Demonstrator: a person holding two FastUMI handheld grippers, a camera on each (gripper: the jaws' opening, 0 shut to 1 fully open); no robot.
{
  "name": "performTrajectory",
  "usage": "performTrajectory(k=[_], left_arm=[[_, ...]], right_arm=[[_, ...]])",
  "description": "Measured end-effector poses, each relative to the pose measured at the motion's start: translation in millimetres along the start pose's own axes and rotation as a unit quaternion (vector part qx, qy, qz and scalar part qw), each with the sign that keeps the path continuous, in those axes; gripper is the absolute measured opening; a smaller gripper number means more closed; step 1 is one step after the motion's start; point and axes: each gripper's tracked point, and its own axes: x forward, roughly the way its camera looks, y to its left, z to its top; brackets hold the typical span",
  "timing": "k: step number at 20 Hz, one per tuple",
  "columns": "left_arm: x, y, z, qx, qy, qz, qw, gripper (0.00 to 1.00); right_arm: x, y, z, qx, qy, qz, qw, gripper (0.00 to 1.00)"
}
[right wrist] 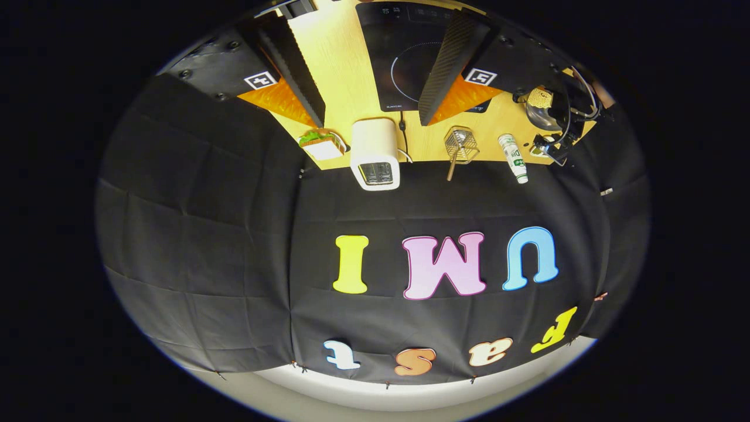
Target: First push the handle of the pot to place it horizontally, then grasp the pot with both hands and set it on the induction cooktop.
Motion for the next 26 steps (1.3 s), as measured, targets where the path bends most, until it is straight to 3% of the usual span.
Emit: performTrajectory(k=[7, 15, 21, 26], left_arm=[[-4, 0, 2, -0.011, -0.013, -0.002, 1.0, 0.05], [-52, -15, -9, -0.055, -0.086, -0.027, 0.994, 0.05], [-118, 16, -23, -0.13, -0.188, -0.011, 0.973, 0.05], [-166, 85, -52, -0.178, -0.23, 0.048, 0.956, 0.27]], right_arm=[[-6, -8, -1, 0.006, 0.0, -0.017, 1.0, 1.0], [-17, 16, -8, -0.01, 0.009, -0.003, 1.0, 0.99], [-20, 50, -26, -0.015, 0.042, 0.019, 0.999, 1.0], [-18, 99, -38, -0.026, 0.067, 0.058, 0.996, 1.0]])
